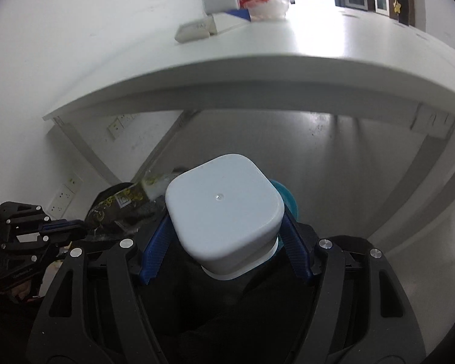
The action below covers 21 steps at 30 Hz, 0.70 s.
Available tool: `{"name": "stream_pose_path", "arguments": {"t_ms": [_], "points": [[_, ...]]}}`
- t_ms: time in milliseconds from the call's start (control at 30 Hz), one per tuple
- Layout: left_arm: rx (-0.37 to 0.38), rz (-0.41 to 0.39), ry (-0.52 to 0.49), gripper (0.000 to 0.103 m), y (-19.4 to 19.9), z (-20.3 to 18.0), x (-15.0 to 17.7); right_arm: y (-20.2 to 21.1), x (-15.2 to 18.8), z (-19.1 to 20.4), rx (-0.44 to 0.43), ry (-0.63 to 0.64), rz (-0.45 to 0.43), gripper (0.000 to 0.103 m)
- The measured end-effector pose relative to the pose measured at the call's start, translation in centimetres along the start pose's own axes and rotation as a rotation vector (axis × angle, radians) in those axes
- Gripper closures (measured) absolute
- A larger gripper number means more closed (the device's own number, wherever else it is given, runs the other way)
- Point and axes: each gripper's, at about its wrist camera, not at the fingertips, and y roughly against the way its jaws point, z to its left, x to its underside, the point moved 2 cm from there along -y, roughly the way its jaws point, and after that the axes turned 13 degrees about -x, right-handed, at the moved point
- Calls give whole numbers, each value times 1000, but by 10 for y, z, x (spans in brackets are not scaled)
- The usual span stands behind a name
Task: Collect trash
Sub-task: 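Carry the gold wrapper and white cube down over the blue wastebasket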
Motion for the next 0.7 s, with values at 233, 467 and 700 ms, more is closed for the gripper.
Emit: {"name": "stream_pose_path", "arguments": {"t_ms": [233,467,700], "points": [[0,51,53,100,-58,0,-14,-37,10,-29,-27,-100,71,39],[-19,90,78,100,-107,-5,-22,-64,15,-47,7,-145,109,39],[-16,162,85,100,-142,-2,-24,-101,18,-57,40,-144,162,39]]}}
